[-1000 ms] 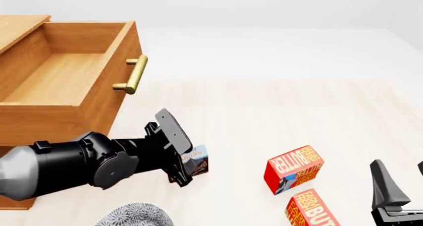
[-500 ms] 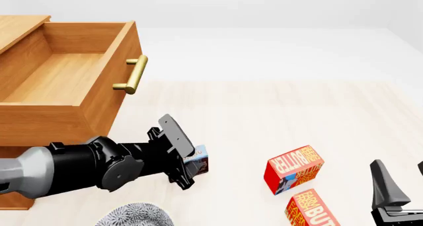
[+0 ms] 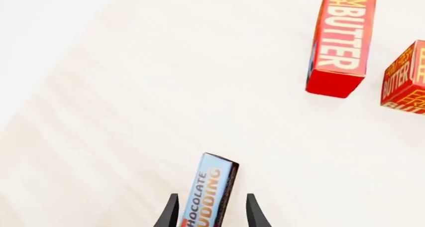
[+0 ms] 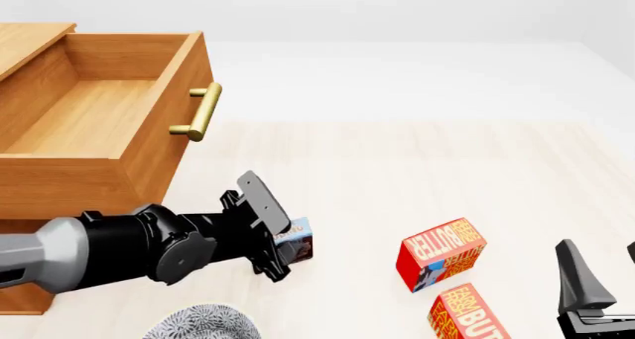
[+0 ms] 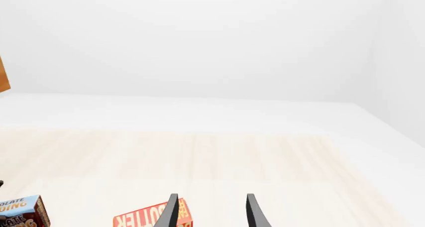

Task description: Put the chocolate pudding in the top drawer of the cabinet and close it.

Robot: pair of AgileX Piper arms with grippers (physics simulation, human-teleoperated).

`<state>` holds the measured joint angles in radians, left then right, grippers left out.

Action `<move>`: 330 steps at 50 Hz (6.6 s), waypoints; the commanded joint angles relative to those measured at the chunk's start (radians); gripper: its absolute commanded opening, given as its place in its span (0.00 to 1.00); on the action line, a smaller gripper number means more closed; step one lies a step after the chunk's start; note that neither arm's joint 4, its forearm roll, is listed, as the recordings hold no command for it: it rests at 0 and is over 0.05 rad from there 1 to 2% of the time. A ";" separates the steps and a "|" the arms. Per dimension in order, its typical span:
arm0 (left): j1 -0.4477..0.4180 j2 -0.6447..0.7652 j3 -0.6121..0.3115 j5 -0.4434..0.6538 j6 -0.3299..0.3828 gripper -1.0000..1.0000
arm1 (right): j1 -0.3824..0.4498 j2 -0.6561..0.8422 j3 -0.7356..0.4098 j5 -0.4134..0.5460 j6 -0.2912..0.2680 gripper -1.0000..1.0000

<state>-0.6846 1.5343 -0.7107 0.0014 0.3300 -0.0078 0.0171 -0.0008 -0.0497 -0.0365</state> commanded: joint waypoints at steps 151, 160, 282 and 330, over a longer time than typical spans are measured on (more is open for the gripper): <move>-0.116 -0.286 0.003 0.126 -0.113 0.00 | 0.000 0.000 0.000 0.000 0.000 1.00; -0.122 -0.326 -0.015 0.157 -0.102 0.00 | 0.000 0.000 0.000 0.000 0.000 1.00; -0.012 -0.717 -0.420 0.555 0.140 0.00 | 0.000 0.000 0.000 0.000 0.000 1.00; 0.283 -0.721 -0.486 0.570 0.120 0.00 | 0.000 0.000 0.000 0.000 0.000 1.00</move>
<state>-0.4705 0.8042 -1.1870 0.5767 0.4508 -0.0078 0.0171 -0.0008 -0.0497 -0.0364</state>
